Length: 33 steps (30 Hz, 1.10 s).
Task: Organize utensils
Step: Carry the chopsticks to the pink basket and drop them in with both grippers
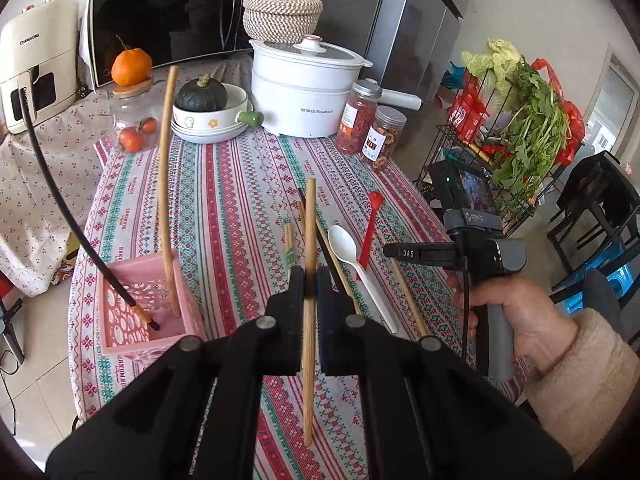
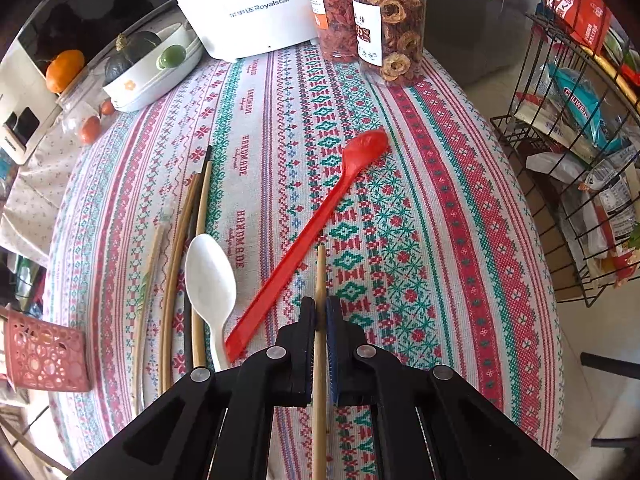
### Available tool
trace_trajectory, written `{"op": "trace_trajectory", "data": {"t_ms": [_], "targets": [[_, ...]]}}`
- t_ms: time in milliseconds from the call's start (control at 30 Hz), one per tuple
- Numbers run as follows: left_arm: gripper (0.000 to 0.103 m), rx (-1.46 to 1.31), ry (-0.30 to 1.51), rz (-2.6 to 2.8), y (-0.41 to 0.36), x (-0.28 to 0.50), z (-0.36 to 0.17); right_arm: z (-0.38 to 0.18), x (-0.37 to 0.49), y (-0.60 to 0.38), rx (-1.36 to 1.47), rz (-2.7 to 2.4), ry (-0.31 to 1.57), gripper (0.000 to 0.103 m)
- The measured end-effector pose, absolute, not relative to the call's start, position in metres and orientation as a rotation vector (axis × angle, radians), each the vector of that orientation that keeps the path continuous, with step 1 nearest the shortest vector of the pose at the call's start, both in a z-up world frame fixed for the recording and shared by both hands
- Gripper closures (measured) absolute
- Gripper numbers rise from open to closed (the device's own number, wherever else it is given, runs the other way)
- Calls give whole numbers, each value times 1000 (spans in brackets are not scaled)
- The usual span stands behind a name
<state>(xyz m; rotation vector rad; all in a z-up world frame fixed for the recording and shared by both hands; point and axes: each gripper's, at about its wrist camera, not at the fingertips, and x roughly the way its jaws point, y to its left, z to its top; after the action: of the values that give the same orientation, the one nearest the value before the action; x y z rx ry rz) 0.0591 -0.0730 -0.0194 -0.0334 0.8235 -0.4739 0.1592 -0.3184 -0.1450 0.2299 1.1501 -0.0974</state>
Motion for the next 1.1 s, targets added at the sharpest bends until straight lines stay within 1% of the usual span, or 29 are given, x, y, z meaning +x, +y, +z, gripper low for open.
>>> {"op": "trace_trajectory", "data": {"t_ms": [200,433,633,733,933,1100], "targets": [[96,-65,677,-493,-35,30,12,-87,114,-311,226,-31,979,98],[96,-157,548,-469,3,15,42,-9,64,-277,131,66,755,98],[96,-174,357,-427,21,-6,75,35,44,-247,74,120,597,98],[96,-160,279,-390,26,-8,84,49,39,-238,82,151,549,98],[96,-91,205,-287,29,10,66,61,38,-222,90,194,513,98],[96,-35,296,-265,23,35,35,62,42,-213,93,221,508,98]]}}
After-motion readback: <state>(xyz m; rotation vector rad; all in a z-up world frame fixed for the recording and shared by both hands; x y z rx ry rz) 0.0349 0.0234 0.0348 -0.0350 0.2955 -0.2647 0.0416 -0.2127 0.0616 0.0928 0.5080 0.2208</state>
